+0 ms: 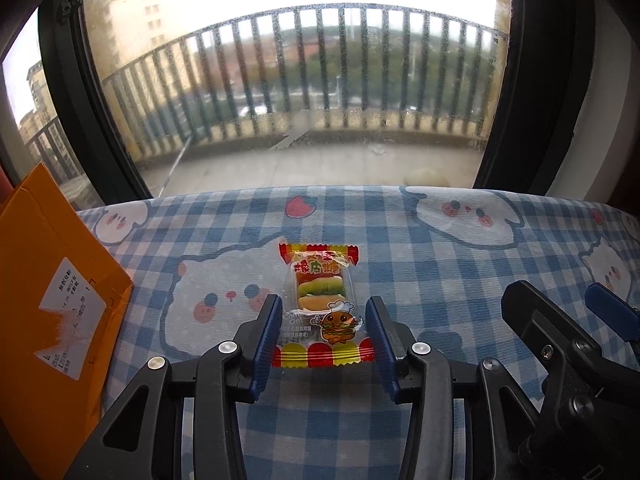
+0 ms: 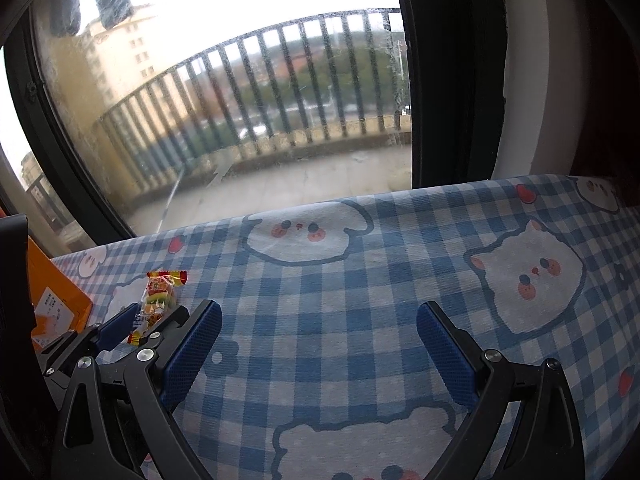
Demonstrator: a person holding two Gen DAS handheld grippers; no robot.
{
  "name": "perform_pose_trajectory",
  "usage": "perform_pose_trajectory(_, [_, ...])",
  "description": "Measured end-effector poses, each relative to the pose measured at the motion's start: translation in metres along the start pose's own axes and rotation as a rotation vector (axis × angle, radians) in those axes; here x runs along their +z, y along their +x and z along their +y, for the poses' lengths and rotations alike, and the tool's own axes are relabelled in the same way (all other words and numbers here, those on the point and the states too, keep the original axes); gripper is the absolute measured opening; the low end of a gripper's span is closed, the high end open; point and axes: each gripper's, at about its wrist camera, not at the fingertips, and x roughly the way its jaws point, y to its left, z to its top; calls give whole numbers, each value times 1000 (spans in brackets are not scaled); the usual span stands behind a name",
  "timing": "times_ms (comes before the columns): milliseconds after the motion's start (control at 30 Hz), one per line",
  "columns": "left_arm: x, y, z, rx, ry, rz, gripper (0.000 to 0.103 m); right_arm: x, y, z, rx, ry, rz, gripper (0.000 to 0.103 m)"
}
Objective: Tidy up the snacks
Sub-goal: 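Grasp the small wrapped candy with the left tool, then carry the candy in the left tool over the orange box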
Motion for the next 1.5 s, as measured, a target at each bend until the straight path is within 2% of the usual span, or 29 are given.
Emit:
perform_pose_trajectory(167, [-14, -9, -1, 20, 46, -8, 44, -2, 3, 8, -21, -53, 11, 99])
perform_pose_trajectory(467, [-38, -31, 3, 12, 71, 6, 44, -10, 0, 28, 11, -110, 15, 99])
perform_pose_trajectory(667, [-43, -47, 6, -36, 42, -10, 43, -18, -7, 45, -14, -176, 12, 99])
perform_pose_trajectory(800, [-41, -65, 21, -51, 8, 3, 43, -18, -21, 58, 8, -176, 29, 99])
perform_pose_trajectory(900, [-40, -94, 34, -24, 25, -65, 43, -19, -42, 73, 39, -183, 7, 100])
perform_pose_trajectory(1167, [-40, -157, 58, -42, 16, -187, 43, -19, -107, 107, 67, -168, -92, 100])
perform_pose_trajectory(1500, [-49, -194, 69, -77, 6, -286, 43, -20, -165, 124, 25, -185, -193, 100])
